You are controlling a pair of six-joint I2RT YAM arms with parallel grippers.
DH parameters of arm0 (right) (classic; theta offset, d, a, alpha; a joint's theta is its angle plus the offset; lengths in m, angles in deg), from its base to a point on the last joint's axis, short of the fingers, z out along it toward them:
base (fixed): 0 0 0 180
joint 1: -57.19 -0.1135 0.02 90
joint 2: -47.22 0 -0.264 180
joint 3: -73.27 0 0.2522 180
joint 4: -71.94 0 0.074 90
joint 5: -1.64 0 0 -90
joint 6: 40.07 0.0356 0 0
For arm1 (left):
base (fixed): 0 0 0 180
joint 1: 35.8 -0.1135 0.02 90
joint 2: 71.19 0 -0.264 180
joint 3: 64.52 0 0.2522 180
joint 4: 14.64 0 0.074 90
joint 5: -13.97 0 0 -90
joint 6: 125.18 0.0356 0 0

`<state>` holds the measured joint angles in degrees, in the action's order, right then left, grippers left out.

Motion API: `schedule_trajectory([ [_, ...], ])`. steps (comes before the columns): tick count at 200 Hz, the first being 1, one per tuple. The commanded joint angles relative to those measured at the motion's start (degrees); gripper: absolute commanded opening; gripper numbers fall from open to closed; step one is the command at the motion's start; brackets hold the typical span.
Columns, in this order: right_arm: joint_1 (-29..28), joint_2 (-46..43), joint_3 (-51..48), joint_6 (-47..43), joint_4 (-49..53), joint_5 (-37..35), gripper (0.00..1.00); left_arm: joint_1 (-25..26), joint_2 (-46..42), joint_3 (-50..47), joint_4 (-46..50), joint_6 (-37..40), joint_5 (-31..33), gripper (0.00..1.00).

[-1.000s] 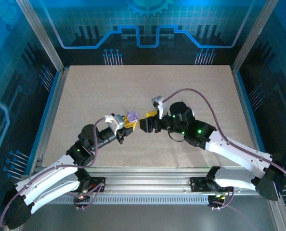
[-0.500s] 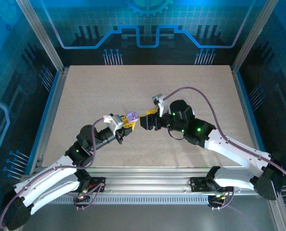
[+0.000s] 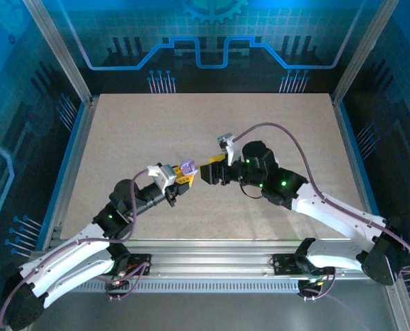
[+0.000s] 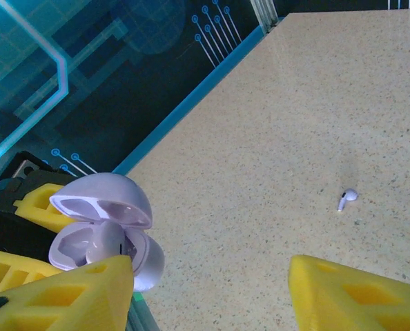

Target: Insert wireless bluetooth earbuds into charging case

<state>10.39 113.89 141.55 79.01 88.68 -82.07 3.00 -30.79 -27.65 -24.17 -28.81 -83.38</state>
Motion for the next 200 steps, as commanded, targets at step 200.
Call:
schedule_trajectory([
  [200,0.6,-4.0,-4.5,-2.0,-2.6,12.1,0.58,0.4,-5.1,1.7,5.6,15.6,-10.3,0.17],
])
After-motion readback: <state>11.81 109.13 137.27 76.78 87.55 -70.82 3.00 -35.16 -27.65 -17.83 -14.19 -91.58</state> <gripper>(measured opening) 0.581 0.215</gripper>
